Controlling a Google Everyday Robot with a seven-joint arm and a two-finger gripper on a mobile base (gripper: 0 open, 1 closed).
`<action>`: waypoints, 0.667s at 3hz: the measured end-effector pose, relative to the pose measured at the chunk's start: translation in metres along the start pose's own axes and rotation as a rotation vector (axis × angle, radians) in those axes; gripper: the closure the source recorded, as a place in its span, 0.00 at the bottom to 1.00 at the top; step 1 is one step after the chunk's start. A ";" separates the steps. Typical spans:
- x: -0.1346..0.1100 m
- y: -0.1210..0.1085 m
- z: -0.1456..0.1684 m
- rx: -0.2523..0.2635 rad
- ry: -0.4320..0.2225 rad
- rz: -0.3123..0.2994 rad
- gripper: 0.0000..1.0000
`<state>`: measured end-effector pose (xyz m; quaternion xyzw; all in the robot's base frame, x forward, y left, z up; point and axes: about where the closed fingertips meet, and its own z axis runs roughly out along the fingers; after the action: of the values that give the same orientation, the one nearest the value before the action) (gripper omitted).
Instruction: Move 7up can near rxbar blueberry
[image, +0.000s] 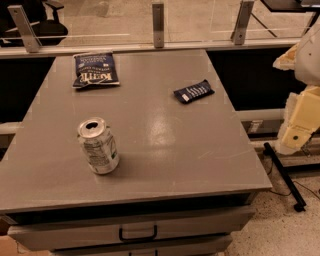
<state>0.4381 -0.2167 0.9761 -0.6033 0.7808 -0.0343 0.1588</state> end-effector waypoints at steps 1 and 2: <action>0.000 0.000 0.000 0.000 0.000 0.000 0.00; -0.033 -0.018 0.004 -0.013 -0.120 -0.074 0.00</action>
Offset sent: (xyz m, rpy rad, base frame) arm 0.0672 0.0754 0.0233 0.2776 -0.0726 0.3023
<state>0.4630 -0.1899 0.9836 -0.6336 0.7473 0.0010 0.2001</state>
